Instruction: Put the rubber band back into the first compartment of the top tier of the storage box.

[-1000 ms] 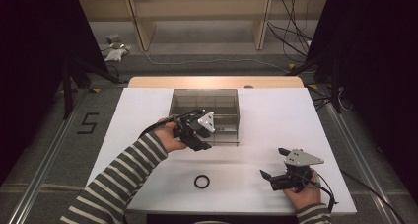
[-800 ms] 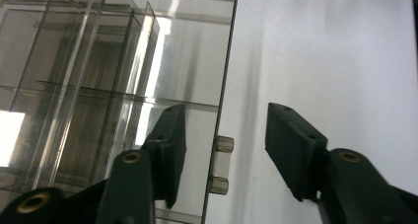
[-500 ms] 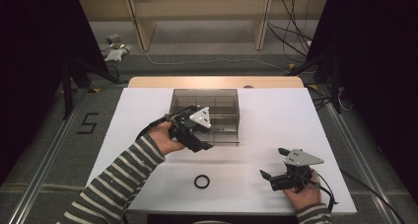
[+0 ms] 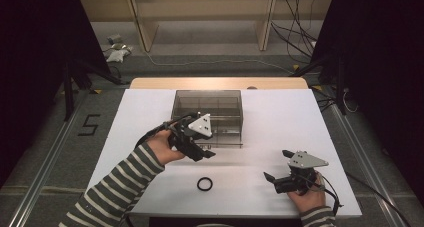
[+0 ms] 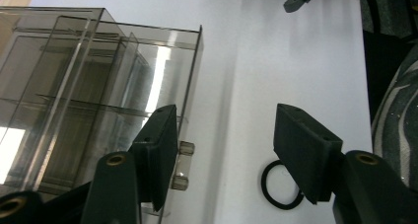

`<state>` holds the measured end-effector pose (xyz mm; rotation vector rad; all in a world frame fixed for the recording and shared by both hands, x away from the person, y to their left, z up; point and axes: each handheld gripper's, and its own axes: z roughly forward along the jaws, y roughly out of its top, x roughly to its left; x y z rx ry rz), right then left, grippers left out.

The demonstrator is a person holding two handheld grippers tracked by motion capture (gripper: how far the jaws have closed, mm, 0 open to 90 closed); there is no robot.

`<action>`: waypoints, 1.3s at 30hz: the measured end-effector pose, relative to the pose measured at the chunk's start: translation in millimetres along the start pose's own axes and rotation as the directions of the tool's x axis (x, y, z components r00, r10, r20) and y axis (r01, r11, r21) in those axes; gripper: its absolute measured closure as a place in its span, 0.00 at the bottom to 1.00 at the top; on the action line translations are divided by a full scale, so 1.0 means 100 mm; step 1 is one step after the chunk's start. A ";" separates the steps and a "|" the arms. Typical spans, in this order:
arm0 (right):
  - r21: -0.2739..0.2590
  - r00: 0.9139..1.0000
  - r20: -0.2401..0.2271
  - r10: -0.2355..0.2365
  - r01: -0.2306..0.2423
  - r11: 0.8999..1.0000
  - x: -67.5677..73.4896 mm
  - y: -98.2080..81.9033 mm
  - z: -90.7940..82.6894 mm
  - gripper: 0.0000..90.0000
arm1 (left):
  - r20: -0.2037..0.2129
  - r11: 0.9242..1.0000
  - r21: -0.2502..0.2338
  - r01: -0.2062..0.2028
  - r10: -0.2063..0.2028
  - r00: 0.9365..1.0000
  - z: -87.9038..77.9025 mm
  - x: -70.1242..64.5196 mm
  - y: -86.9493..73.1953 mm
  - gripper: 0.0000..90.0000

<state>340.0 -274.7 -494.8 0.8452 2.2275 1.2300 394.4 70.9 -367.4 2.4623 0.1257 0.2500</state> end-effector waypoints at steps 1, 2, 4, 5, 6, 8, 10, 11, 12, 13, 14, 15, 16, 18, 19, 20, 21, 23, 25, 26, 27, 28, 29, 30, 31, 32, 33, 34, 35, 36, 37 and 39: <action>0.000 1.000 0.000 0.000 0.000 1.000 0.00 0.00 0.00 0.01 | 0.002 1.000 0.003 -0.001 0.001 1.000 0.00 -0.02 -0.01 0.47; 0.000 1.000 0.000 0.000 0.000 1.000 0.00 0.00 0.00 0.01 | 0.004 1.000 0.000 -0.002 0.002 1.000 0.00 -0.03 -0.02 0.47; 0.000 1.000 0.000 0.001 -0.001 1.000 0.00 0.00 0.00 0.01 | 0.007 1.000 0.004 -0.004 0.004 1.000 0.00 -0.06 -0.04 0.47; 0.001 1.000 0.000 0.001 -0.001 1.000 0.00 0.00 0.00 0.01 | 0.011 1.000 0.005 -0.002 0.002 1.000 0.00 -0.08 -0.05 0.47; 0.003 1.000 -0.001 0.001 -0.001 1.000 0.00 0.00 0.00 0.01 | 0.012 1.000 0.004 -0.002 0.002 1.000 0.01 -0.09 -0.06 0.47; 0.001 1.000 -0.001 0.001 -0.001 1.000 0.00 0.00 0.00 0.01 | 0.017 1.000 0.007 -0.002 0.002 1.000 0.01 -0.11 -0.08 0.47; 0.005 1.000 -0.002 0.002 -0.002 1.000 0.00 0.00 0.00 0.01 | 0.020 1.000 0.011 -0.001 0.001 1.000 0.02 -0.13 -0.10 0.47; 0.005 1.000 -0.002 0.002 -0.002 1.000 0.00 0.00 0.00 0.01 | 0.022 1.000 0.011 -0.001 0.001 1.000 0.02 -0.14 -0.10 0.47; 0.004 1.000 -0.001 0.001 -0.001 1.000 0.00 0.00 0.00 0.01 | 0.023 1.000 0.010 0.002 -0.002 1.000 0.02 -0.14 -0.11 0.47; 0.005 1.000 -0.001 0.003 -0.003 1.000 0.00 0.00 0.00 0.01 | 0.028 1.000 0.012 0.004 -0.005 1.000 0.02 -0.15 -0.11 0.47; 0.005 1.000 -0.002 0.003 -0.003 1.000 0.00 0.00 0.00 0.01 | 0.028 1.000 0.014 0.002 -0.002 1.000 0.02 -0.16 -0.11 0.47; 0.006 1.000 -0.001 0.003 -0.003 1.000 0.00 0.00 0.00 0.01 | 0.028 1.000 0.015 0.002 -0.002 1.000 0.03 -0.16 -0.12 0.47; 0.007 1.000 -0.001 0.003 -0.003 1.000 0.00 0.00 0.00 0.01 | 0.030 1.000 0.016 0.001 -0.001 1.000 0.03 -0.16 -0.12 0.47; 0.007 1.000 -0.002 0.004 -0.004 1.000 0.00 0.00 0.01 0.01 | 0.033 1.000 0.020 0.002 -0.003 0.999 0.05 -0.17 -0.13 0.47; 0.007 1.000 -0.002 0.004 -0.004 1.000 0.00 0.00 0.01 0.01 | 0.036 1.000 0.020 0.004 -0.005 0.999 0.06 -0.17 -0.14 0.47; 0.007 1.000 -0.002 0.003 -0.003 1.000 0.00 0.00 0.01 0.01 | 0.036 1.000 0.023 0.001 -0.002 0.999 0.06 -0.17 -0.14 0.48; 0.007 1.000 -0.002 0.004 -0.004 1.000 0.00 0.00 0.01 0.01 | 0.038 1.000 0.025 0.004 -0.005 0.999 0.07 -0.18 -0.15 0.48; 0.007 1.000 -0.002 0.004 -0.004 1.000 0.00 0.00 0.01 0.01 | 0.040 1.000 0.030 0.003 -0.004 0.999 0.09 -0.20 -0.16 0.48; 0.007 1.000 -0.002 0.003 -0.003 1.000 0.00 0.00 0.01 0.01 | 0.044 0.999 0.040 -0.005 0.003 0.999 0.12 -0.22 -0.17 0.48; 0.008 1.000 -0.003 0.004 -0.004 1.000 0.00 0.00 0.01 0.01 | 0.046 0.999 0.042 -0.004 0.002 0.999 0.13 -0.23 -0.18 0.48; 0.008 1.000 -0.002 0.004 -0.004 1.000 0.00 0.00 0.01 0.01 | 0.047 0.999 0.044 -0.006 0.004 0.999 0.14 -0.24 -0.19 0.48; 0.007 1.000 -0.002 0.003 -0.003 1.000 0.00 0.00 0.00 0.01 | 0.048 0.999 0.045 -0.006 0.004 0.999 0.15 -0.24 -0.19 0.48; 0.007 1.000 -0.002 0.003 -0.003 1.000 0.00 0.00 0.00 0.01 | 0.049 0.999 0.045 -0.001 -0.001 0.999 0.17 -0.25 -0.20 0.48; 0.006 1.000 -0.001 0.004 -0.004 1.000 0.00 0.00 0.00 0.01 | 0.048 0.999 0.044 0.001 -0.003 0.999 0.18 -0.26 -0.21 0.48; 0.006 1.000 -0.001 0.004 -0.004 1.000 0.00 0.00 0.00 0.01 | 0.054 0.999 0.049 0.002 -0.005 0.999 0.21 -0.27 -0.23 0.48; 0.005 1.000 -0.001 0.004 -0.004 1.000 0.00 0.00 0.00 0.01 | 0.056 0.999 0.051 0.003 -0.006 0.998 0.22 -0.27 -0.24 0.48; 0.006 1.000 -0.001 0.004 -0.003 1.000 0.00 0.00 0.00 0.01 | 0.057 0.999 0.054 0.004 -0.007 0.998 0.24 -0.28 -0.25 0.48; 0.006 1.000 -0.001 0.003 -0.003 1.000 0.00 0.00 0.00 0.01 | 0.059 0.998 0.058 0.004 -0.007 0.998 0.26 -0.29 -0.26 0.48; 0.006 1.000 0.000 0.004 -0.004 1.000 0.00 0.00 0.00 0.01 | 0.062 0.998 0.063 0.005 -0.009 0.998 0.28 -0.29 -0.28 0.48; 0.006 1.000 -0.001 0.003 -0.003 1.000 0.00 0.00 0.00 0.01 | 0.068 0.998 0.068 0.006 -0.011 0.998 0.30 -0.30 -0.29 0.48; 0.006 1.000 -0.001 0.003 -0.003 1.000 0.00 0.00 0.00 0.01 | 0.072 0.997 0.072 0.008 -0.013 0.997 0.32 -0.31 -0.31 0.49; 0.006 1.000 -0.001 0.003 -0.003 1.000 0.00 0.00 0.00 0.01 | 0.079 0.997 0.082 0.006 -0.012 0.997 0.35 -0.32 -0.33 0.49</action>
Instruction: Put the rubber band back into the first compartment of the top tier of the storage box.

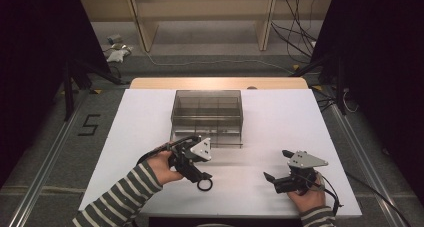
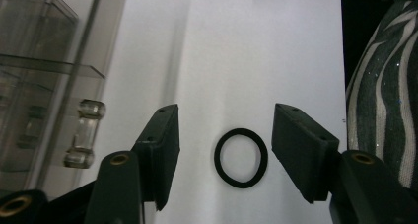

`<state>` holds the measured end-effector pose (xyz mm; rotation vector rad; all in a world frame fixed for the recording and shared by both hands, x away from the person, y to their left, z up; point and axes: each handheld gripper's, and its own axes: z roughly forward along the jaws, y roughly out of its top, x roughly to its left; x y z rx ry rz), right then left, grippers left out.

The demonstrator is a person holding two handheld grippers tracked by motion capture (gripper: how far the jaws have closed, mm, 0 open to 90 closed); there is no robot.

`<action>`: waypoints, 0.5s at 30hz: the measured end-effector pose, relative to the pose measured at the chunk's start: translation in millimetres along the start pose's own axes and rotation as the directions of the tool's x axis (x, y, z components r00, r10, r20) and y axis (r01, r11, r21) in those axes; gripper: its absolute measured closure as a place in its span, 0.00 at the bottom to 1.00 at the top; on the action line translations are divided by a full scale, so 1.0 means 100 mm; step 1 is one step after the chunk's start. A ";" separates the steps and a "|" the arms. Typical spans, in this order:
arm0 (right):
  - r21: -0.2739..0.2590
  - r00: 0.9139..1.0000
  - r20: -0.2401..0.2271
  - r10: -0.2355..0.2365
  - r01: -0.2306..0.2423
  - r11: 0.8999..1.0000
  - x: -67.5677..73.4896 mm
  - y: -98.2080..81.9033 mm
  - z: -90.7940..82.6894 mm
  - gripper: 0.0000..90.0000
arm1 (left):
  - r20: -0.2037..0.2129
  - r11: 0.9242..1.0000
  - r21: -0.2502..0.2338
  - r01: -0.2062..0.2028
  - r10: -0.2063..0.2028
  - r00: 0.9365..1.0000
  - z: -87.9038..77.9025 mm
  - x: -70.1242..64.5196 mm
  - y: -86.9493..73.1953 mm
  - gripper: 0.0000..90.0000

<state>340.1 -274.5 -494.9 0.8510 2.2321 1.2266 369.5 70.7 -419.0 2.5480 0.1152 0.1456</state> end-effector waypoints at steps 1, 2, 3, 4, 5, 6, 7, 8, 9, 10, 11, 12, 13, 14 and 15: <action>0.000 1.000 0.001 0.000 0.000 1.000 0.00 0.00 0.00 0.01 | 0.007 1.000 0.003 0.001 -0.001 1.000 0.02 -0.01 -0.01 0.49; 0.000 1.000 0.001 0.000 0.000 1.000 0.00 0.00 0.00 0.01 | 0.011 1.000 0.004 0.002 -0.002 1.000 0.04 -0.02 -0.02 0.50; 0.001 1.000 0.001 0.000 0.000 1.000 0.00 0.00 0.00 0.01 | 0.014 1.000 0.007 0.001 -0.001 1.000 0.05 -0.02 -0.02 0.50; 0.000 1.000 0.000 0.000 0.000 1.000 0.00 0.00 0.00 0.01 | 0.018 1.000 0.010 0.002 -0.002 1.000 0.07 -0.03 -0.03 0.50; 0.001 1.000 0.000 0.000 0.000 1.000 0.00 0.00 0.00 0.01 | 0.022 1.000 0.017 0.001 -0.001 1.000 0.08 -0.03 -0.03 0.51; 0.001 1.000 0.001 0.000 0.000 1.000 0.00 0.00 0.00 0.01 | 0.026 1.000 0.023 -0.001 0.000 1.000 0.10 -0.04 -0.04 0.51; 0.001 1.000 0.000 -0.001 0.001 1.000 0.00 0.00 0.00 0.01 | 0.031 1.000 0.023 0.002 -0.003 1.000 0.11 -0.05 -0.05 0.51; 0.001 1.000 0.001 -0.001 0.001 1.000 0.00 0.00 0.00 0.01 | 0.035 1.000 0.026 0.001 -0.002 0.999 0.13 -0.05 -0.05 0.51; 0.000 1.000 0.001 -0.001 0.001 1.000 0.00 0.00 0.00 0.01 | 0.042 1.000 0.030 0.002 -0.004 0.999 0.14 -0.06 -0.06 0.52; 0.000 1.000 0.001 0.000 0.000 1.000 0.00 0.00 0.00 0.01 | 0.043 1.000 0.031 0.004 -0.006 0.999 0.15 -0.06 -0.07 0.53; 0.001 1.000 0.001 -0.001 0.001 1.000 0.00 0.00 0.00 0.01 | 0.047 0.999 0.036 0.003 -0.005 0.999 0.17 -0.07 -0.08 0.53; 0.001 1.000 0.001 -0.001 0.001 1.000 0.00 0.00 0.00 0.01 | 0.050 0.999 0.039 0.003 -0.005 0.999 0.19 -0.08 -0.08 0.53; 0.000 1.000 0.000 -0.002 0.002 1.000 0.00 0.00 0.00 0.01 | 0.055 0.999 0.041 0.002 -0.004 0.998 0.20 -0.08 -0.09 0.53; 0.000 1.000 0.000 -0.001 0.001 1.000 0.00 0.00 0.00 0.01 | 0.059 0.999 0.048 0.001 -0.003 0.998 0.22 -0.09 -0.09 0.54; 0.001 1.000 0.000 -0.001 0.001 1.000 0.00 0.00 0.00 0.01 | 0.059 0.999 0.052 -0.001 -0.002 0.998 0.23 -0.09 -0.10 0.54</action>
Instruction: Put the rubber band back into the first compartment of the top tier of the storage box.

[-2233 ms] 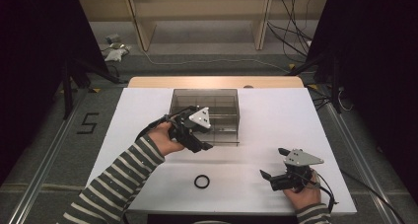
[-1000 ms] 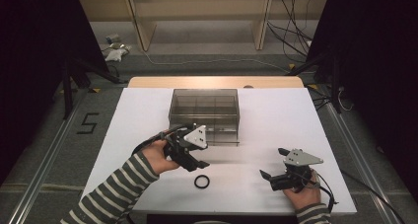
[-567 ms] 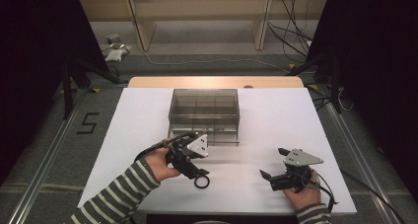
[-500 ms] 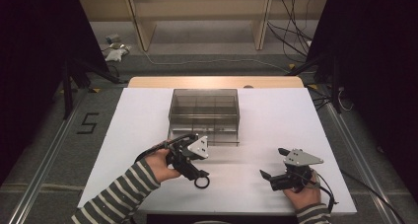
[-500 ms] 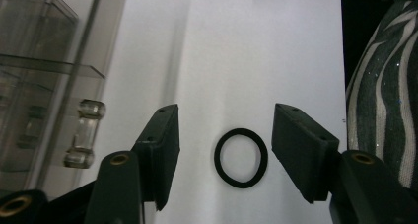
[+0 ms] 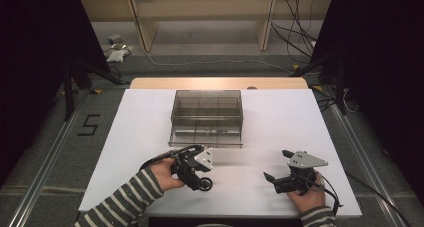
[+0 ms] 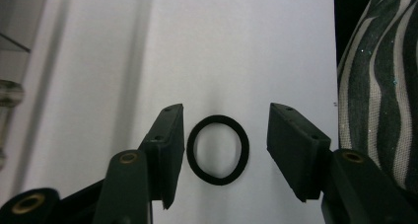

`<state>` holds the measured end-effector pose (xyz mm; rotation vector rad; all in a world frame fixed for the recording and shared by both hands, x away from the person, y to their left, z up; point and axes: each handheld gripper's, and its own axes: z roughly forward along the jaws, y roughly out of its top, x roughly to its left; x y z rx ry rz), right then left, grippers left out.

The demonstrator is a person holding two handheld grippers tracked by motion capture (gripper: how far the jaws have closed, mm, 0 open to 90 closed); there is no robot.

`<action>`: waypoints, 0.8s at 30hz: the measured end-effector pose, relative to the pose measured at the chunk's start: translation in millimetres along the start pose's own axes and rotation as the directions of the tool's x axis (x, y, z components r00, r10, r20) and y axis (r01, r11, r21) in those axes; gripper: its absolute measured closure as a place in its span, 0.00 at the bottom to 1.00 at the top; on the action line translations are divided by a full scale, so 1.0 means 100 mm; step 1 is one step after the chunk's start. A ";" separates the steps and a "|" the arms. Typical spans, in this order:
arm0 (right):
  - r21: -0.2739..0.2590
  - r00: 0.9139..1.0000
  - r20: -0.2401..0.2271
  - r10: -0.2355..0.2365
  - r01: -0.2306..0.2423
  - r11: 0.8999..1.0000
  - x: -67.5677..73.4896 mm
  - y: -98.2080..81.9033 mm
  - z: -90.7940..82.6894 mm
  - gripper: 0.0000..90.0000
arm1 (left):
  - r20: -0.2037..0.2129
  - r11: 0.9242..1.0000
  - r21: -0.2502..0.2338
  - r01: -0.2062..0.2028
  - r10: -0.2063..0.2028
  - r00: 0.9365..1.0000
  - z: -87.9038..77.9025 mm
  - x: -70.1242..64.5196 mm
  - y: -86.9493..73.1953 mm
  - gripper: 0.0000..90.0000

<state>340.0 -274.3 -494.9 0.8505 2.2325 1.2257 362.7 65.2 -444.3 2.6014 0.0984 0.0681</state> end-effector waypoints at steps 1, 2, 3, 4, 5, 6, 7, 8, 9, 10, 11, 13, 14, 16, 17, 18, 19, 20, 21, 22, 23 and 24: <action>0.000 1.000 0.000 0.000 0.000 1.000 0.00 0.00 0.00 0.01 | 0.006 1.000 0.005 -0.001 0.001 1.000 0.02 -0.01 -0.01 0.54; 0.000 1.000 0.000 0.000 0.000 1.000 0.00 0.00 0.00 0.01 | 0.007 1.000 0.007 -0.004 0.004 1.000 0.04 -0.01 -0.01 0.55; 0.000 1.000 0.000 -0.001 0.001 1.000 0.00 0.00 0.00 0.01 | 0.010 1.000 0.017 -0.010 0.010 1.000 0.05 -0.02 -0.01 0.55; 0.000 1.000 0.001 -0.001 0.001 1.000 0.00 0.00 0.00 0.01 | 0.012 1.000 0.020 -0.009 0.009 1.000 0.06 -0.02 -0.01 0.56; 0.000 1.000 0.000 -0.001 0.001 1.000 0.00 0.00 0.00 0.01 | 0.015 1.000 0.024 -0.010 0.010 1.000 0.07 -0.03 -0.02 0.56; 0.000 1.000 0.000 -0.001 0.001 1.000 0.00 0.00 0.00 0.01 | 0.014 1.000 0.023 -0.008 0.007 1.000 0.08 -0.04 -0.02 0.57; 0.000 1.000 0.000 -0.002 0.002 1.000 0.00 0.00 0.00 0.01 | 0.017 0.999 0.032 -0.014 0.013 1.000 0.10 -0.04 -0.02 0.57; 0.001 1.000 0.000 -0.001 0.001 1.000 0.00 0.00 0.00 0.01 | 0.021 0.999 0.037 -0.013 0.012 1.000 0.11 -0.05 -0.02 0.58; 0.001 1.000 0.000 -0.001 0.001 1.000 0.00 0.00 0.00 0.01 | 0.024 0.999 0.048 -0.017 0.016 1.000 0.13 -0.06 -0.02 0.58; 0.000 1.000 0.000 -0.001 0.001 1.000 0.00 0.00 0.00 0.01 | 0.025 0.998 0.053 -0.018 0.016 1.000 0.14 -0.06 -0.03 0.58; 0.000 1.000 0.000 -0.002 0.002 1.000 0.00 0.00 0.00 0.01 | 0.024 0.998 0.059 -0.020 0.019 1.000 0.15 -0.07 -0.03 0.58; 0.000 1.000 0.000 -0.002 0.002 1.000 0.00 0.00 0.00 0.01 | 0.024 0.998 0.066 -0.015 0.014 1.000 0.18 -0.07 -0.04 0.59; 0.002 1.000 0.000 -0.001 0.001 1.000 0.00 0.00 0.00 0.01 | 0.025 0.997 0.070 -0.016 0.014 1.000 0.18 -0.08 -0.04 0.60; 0.001 1.000 0.000 -0.002 0.002 1.000 0.00 0.00 0.00 0.01 | 0.021 0.997 0.076 -0.011 0.010 1.000 0.20 -0.08 -0.05 0.60; 0.001 1.000 0.000 -0.002 0.002 1.000 0.00 0.00 0.00 0.01 | 0.024 0.997 0.082 -0.013 0.011 1.000 0.21 -0.08 -0.05 0.61; 0.002 1.000 0.000 -0.002 0.002 1.000 0.00 0.00 0.00 0.01 | 0.023 0.996 0.083 -0.013 0.011 1.000 0.21 -0.09 -0.06 0.61; 0.001 1.000 0.001 -0.002 0.002 1.000 0.00 0.00 0.00 0.01 | 0.029 0.996 0.084 -0.011 0.009 1.000 0.23 -0.09 -0.06 0.61; 0.002 1.000 0.000 -0.002 0.002 1.000 0.00 0.00 0.00 0.01 | 0.029 0.996 0.083 -0.011 0.009 1.000 0.23 -0.10 -0.07 0.62; 0.002 1.000 0.000 -0.001 0.001 1.000 0.00 0.00 0.00 0.01 | 0.032 0.996 0.088 -0.016 0.014 0.999 0.23 -0.10 -0.07 0.62; 0.002 1.000 0.000 -0.001 0.001 1.000 0.00 0.00 0.00 0.01 | 0.029 0.996 0.091 -0.021 0.018 0.999 0.24 -0.10 -0.07 0.63; 0.003 1.000 0.000 -0.001 0.001 1.000 0.00 0.00 0.00 0.01 | 0.030 0.995 0.097 -0.022 0.019 0.999 0.25 -0.11 -0.08 0.64; 0.002 1.000 0.000 -0.002 0.002 1.000 0.00 0.00 0.00 0.01 | 0.028 0.995 0.099 -0.023 0.020 0.999 0.26 -0.12 -0.08 0.65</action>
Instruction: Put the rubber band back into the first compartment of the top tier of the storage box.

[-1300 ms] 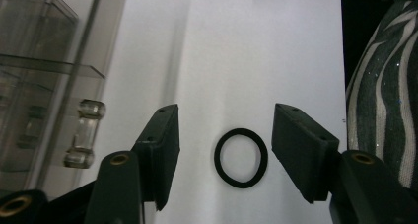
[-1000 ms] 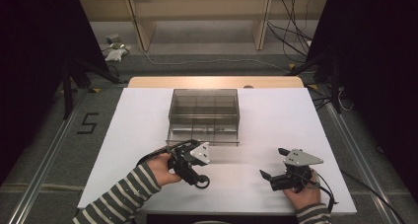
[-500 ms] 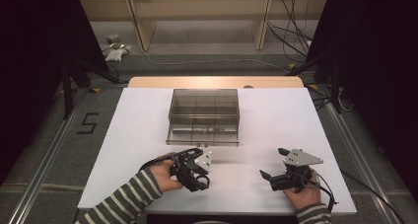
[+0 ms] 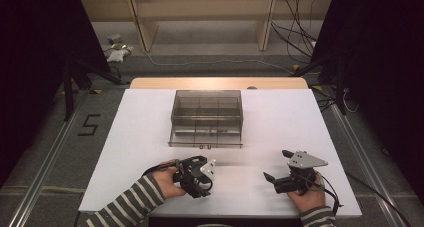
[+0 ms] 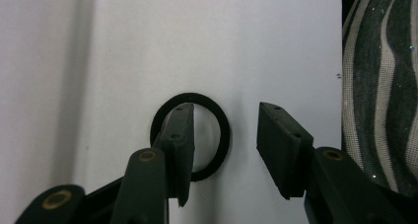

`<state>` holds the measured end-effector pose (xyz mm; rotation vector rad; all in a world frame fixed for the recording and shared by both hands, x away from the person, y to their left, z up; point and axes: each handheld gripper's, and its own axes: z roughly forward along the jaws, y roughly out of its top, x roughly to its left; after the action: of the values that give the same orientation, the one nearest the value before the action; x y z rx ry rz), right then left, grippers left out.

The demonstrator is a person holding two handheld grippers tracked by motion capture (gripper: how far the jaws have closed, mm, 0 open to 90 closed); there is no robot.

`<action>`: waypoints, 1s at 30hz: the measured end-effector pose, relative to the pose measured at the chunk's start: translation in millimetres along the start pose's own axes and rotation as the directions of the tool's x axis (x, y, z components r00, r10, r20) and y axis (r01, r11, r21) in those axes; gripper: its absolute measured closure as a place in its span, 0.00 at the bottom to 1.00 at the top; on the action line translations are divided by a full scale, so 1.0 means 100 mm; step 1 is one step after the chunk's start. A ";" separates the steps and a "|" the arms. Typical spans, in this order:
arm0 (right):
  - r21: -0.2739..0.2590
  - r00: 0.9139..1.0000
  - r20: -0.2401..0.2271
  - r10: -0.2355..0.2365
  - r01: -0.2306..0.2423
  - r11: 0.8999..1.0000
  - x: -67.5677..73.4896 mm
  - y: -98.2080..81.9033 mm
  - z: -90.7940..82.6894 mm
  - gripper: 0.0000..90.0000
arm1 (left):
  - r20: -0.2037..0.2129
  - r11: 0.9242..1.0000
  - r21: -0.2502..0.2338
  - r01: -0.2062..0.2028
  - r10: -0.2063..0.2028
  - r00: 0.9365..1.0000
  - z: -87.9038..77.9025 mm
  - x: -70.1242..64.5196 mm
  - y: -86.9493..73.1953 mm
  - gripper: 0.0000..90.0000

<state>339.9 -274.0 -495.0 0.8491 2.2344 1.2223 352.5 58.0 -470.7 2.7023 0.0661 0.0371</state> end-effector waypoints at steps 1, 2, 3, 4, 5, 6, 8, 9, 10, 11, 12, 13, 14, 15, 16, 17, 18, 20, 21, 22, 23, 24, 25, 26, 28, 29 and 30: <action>0.000 1.000 0.000 0.000 0.000 1.000 0.00 0.00 0.00 0.01 | 0.000 1.000 0.003 -0.002 0.002 1.000 0.01 -0.01 0.00 0.65; 0.000 1.000 0.000 0.000 0.000 1.000 0.00 0.00 0.00 0.01 | -0.003 1.000 0.007 -0.004 0.004 1.000 0.02 -0.01 0.00 0.66; 0.000 1.000 0.000 0.000 0.000 1.000 0.00 0.00 0.00 0.01 | -0.007 1.000 0.015 -0.011 0.011 1.000 0.02 -0.01 0.00 0.67; 0.001 1.000 -0.001 0.000 0.000 1.000 0.00 0.00 0.00 0.01 | -0.006 1.000 0.022 -0.012 0.012 1.000 0.03 -0.02 0.00 0.68; 0.000 1.000 0.000 0.000 0.000 1.000 0.00 0.00 0.00 0.01 | -0.007 1.000 0.028 -0.011 0.011 1.000 0.03 -0.02 0.00 0.70; 0.002 1.000 0.000 -0.002 0.002 1.000 0.00 0.00 0.00 0.01 | -0.010 0.999 0.032 -0.011 0.011 1.000 0.04 -0.02 0.00 0.70; 0.002 1.000 -0.001 -0.001 0.001 1.000 0.00 0.00 0.00 0.01 | -0.018 0.999 0.047 -0.015 0.016 1.000 0.05 -0.02 0.01 0.73; 0.002 1.000 0.000 -0.001 0.001 1.000 0.00 0.00 0.00 0.01 | -0.024 0.999 0.049 -0.016 0.017 1.000 0.06 -0.02 0.01 0.74; 0.000 1.000 0.001 0.000 0.000 1.000 0.00 0.00 0.00 0.01 | -0.030 0.998 0.051 -0.021 0.022 0.999 0.06 -0.02 0.01 0.76; 0.002 1.000 0.000 -0.002 0.002 1.000 0.00 0.00 0.00 0.01 | -0.031 0.998 0.054 -0.023 0.024 0.999 0.06 -0.03 0.02 0.77; 0.002 1.000 -0.001 -0.002 0.002 1.000 0.00 0.00 0.00 0.01 | -0.032 0.998 0.056 -0.025 0.027 0.999 0.06 -0.03 0.02 0.80; 0.002 1.000 -0.001 -0.002 0.002 1.000 0.00 0.00 0.00 0.01 | -0.035 0.998 0.060 -0.026 0.028 0.999 0.07 -0.03 0.02 0.83; 0.001 1.000 -0.001 -0.004 0.004 1.000 0.00 0.00 0.00 0.01 | -0.046 0.997 0.068 -0.031 0.034 0.998 0.07 -0.03 0.02 0.85; 0.001 1.000 -0.001 -0.002 0.002 1.000 0.00 0.00 0.00 0.01 | -0.042 0.997 0.071 -0.032 0.035 0.998 0.07 -0.03 0.02 0.88; 0.002 1.000 0.000 -0.001 0.001 1.000 0.00 0.00 0.00 0.01 | -0.047 0.997 0.070 -0.031 0.034 0.998 0.07 -0.04 0.02 0.91; 0.002 1.000 -0.001 -0.001 0.001 1.000 0.00 0.00 0.00 0.01 | -0.050 0.997 0.075 -0.034 0.038 0.998 0.07 -0.04 0.02 0.93; 0.001 1.000 -0.001 -0.002 0.002 1.000 0.00 0.00 0.00 0.01 | -0.048 0.997 0.077 -0.031 0.035 0.998 0.07 -0.04 0.03 0.94; 0.002 1.000 0.000 -0.002 0.002 1.000 0.00 0.00 0.00 0.01 | -0.052 0.996 0.081 -0.034 0.039 0.998 0.07 -0.05 0.03 0.95; 0.002 1.000 0.000 -0.002 0.002 1.000 0.00 0.00 0.00 0.01 | -0.051 0.996 0.080 -0.032 0.036 0.998 0.07 -0.05 0.03 0.95; 0.002 1.000 -0.001 -0.002 0.002 1.000 0.00 0.00 0.00 0.01 | -0.051 0.996 0.079 -0.030 0.034 0.998 0.07 -0.05 0.03 0.95; 0.002 1.000 0.000 -0.002 0.002 1.000 0.00 0.00 0.00 0.01 | -0.049 0.997 0.076 -0.032 0.035 0.998 0.06 -0.05 0.04 0.96; 0.002 1.000 0.000 -0.002 0.002 1.000 0.00 0.00 0.00 0.01 | -0.047 0.997 0.074 -0.027 0.030 0.998 0.06 -0.05 0.03 0.96; 0.002 1.000 -0.001 -0.001 0.001 1.000 0.00 0.00 0.00 0.01 | -0.048 0.997 0.072 -0.028 0.031 0.998 0.05 -0.04 0.04 0.96; 0.003 1.000 0.000 -0.002 0.002 1.000 0.00 0.00 0.00 0.01 | -0.044 0.997 0.071 -0.026 0.029 0.999 0.05 -0.04 0.04 0.96; 0.004 1.000 0.000 -0.002 0.002 1.000 0.00 0.00 0.00 0.01 | -0.045 0.998 0.063 -0.025 0.028 0.999 0.03 -0.04 0.04 0.96; 0.004 1.000 0.000 -0.001 0.001 1.000 0.00 0.00 0.00 0.01 | -0.044 0.998 0.060 -0.026 0.029 0.999 0.03 -0.04 0.04 0.96; 0.004 1.000 0.000 -0.001 0.001 1.000 0.00 0.00 0.00 0.01 | -0.043 0.998 0.058 -0.026 0.029 0.999 0.02 -0.04 0.04 0.96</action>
<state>340.2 -273.9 -495.1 0.8497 2.2379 1.2175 348.7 53.3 -470.6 2.7597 0.0437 0.1047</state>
